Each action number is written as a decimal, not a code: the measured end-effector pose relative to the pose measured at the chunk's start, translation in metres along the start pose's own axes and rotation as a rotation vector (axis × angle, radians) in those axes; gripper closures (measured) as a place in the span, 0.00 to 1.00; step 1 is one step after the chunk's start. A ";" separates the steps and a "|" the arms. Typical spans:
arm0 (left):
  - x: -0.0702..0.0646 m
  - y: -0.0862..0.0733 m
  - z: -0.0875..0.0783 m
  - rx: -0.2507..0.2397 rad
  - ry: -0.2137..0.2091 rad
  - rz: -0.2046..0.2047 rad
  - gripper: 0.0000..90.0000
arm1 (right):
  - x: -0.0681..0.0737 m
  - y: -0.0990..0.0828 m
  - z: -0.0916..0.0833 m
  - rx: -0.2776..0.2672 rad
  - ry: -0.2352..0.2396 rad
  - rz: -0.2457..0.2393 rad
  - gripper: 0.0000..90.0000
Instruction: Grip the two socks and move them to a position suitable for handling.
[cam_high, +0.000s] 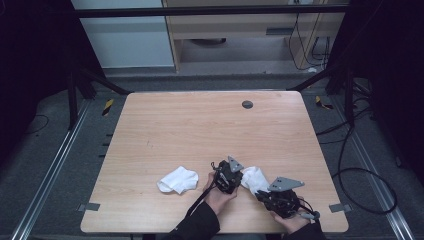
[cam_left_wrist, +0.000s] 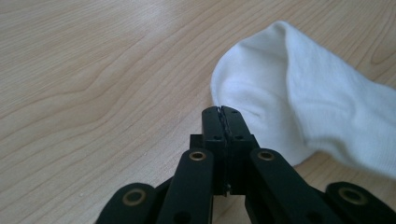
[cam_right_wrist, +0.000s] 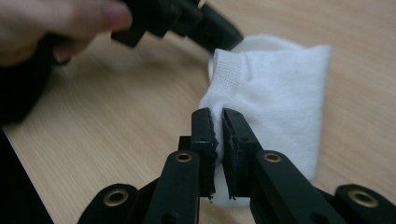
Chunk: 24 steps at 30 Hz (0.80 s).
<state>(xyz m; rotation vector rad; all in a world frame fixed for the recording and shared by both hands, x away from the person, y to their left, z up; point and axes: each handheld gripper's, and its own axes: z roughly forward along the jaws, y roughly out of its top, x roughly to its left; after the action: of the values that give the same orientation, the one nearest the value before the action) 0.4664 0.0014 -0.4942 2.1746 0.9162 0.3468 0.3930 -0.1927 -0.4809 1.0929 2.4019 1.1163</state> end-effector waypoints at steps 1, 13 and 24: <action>0.001 0.000 -0.002 -0.002 -0.001 0.005 0.99 | -0.001 0.001 -0.002 -0.028 0.003 0.015 0.93; 0.018 -0.002 -0.027 0.022 0.018 0.038 1.00 | -0.011 0.018 -0.013 -0.234 -0.058 0.167 0.93; 0.029 -0.014 -0.037 0.071 0.029 0.054 1.00 | -0.028 0.017 -0.007 -0.208 -0.150 0.295 0.92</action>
<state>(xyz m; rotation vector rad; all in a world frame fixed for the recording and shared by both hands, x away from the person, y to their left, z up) 0.4619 0.0482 -0.4800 2.2683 0.8991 0.3780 0.4170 -0.2100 -0.4649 1.4326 2.0042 1.2891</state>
